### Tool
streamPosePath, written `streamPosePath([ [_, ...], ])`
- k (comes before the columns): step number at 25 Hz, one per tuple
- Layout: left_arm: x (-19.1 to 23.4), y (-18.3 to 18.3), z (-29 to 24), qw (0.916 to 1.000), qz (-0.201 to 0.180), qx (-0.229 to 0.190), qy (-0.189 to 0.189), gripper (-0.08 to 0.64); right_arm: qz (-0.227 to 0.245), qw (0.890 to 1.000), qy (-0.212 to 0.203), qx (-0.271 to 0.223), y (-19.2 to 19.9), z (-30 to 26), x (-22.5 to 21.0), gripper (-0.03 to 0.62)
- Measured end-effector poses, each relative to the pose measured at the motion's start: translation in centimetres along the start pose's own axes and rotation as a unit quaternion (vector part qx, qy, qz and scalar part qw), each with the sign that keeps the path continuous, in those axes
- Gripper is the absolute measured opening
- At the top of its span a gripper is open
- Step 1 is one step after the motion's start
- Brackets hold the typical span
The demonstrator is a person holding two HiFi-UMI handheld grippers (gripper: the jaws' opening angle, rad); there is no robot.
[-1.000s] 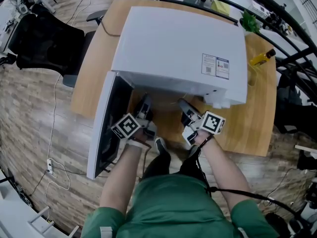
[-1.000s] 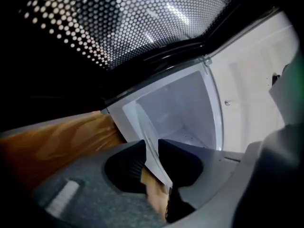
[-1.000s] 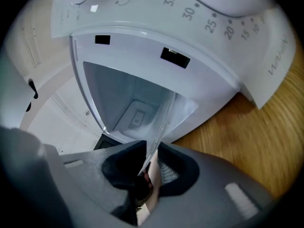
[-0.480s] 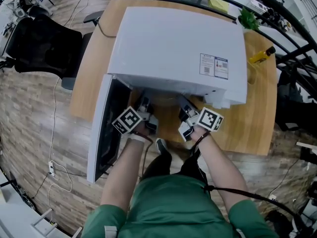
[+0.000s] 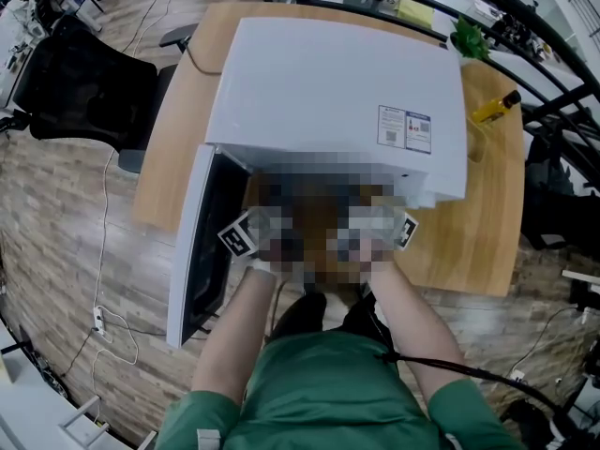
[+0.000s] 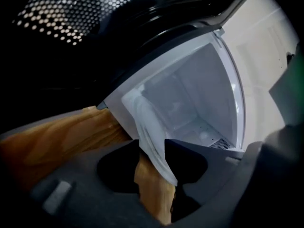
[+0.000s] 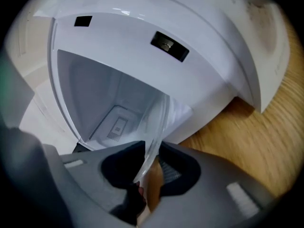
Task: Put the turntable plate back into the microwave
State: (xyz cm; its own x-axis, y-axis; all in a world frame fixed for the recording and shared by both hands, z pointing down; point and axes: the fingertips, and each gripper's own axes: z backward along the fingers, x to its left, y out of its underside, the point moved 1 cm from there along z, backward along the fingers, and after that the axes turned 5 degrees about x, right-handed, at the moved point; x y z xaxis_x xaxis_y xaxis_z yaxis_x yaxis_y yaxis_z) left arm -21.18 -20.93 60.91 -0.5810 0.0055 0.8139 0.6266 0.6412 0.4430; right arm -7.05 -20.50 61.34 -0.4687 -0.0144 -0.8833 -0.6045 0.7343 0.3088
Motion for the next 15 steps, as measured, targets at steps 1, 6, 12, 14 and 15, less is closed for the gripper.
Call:
streamPosePath([
  [1, 0.0, 0.5, 0.2, 1.0000, 0.001, 0.004, -0.002, 0.178, 0.001, 1.000, 0.002, 0.002, 0.0, 0.0, 0.0, 0.098],
  [6, -0.3, 2.1, 1.6, 0.9998, 0.004, 0.016, -0.007, 0.178, -0.003, 1.000, 0.025, 0.006, 0.8, 0.9, -0.1, 0.172],
  [12, -1.1, 2.9, 2.5, 0.9992, 0.003, 0.032, -0.023, 0.137, -0.055, 0.998, 0.025, 0.001, 3.2, 2.8, 0.4, 0.173],
  [14, -1.1, 2.8, 2.7, 0.9989, 0.015, 0.030, -0.032, 0.105, -0.065, 0.998, 0.025, 0.006, 3.9, 2.8, 0.7, 0.157],
  [15, -1.2, 2.7, 2.8, 0.9988, 0.020, 0.029, -0.034, 0.075, -0.066, 0.997, 0.028, 0.009, 4.1, 2.8, 0.8, 0.126],
])
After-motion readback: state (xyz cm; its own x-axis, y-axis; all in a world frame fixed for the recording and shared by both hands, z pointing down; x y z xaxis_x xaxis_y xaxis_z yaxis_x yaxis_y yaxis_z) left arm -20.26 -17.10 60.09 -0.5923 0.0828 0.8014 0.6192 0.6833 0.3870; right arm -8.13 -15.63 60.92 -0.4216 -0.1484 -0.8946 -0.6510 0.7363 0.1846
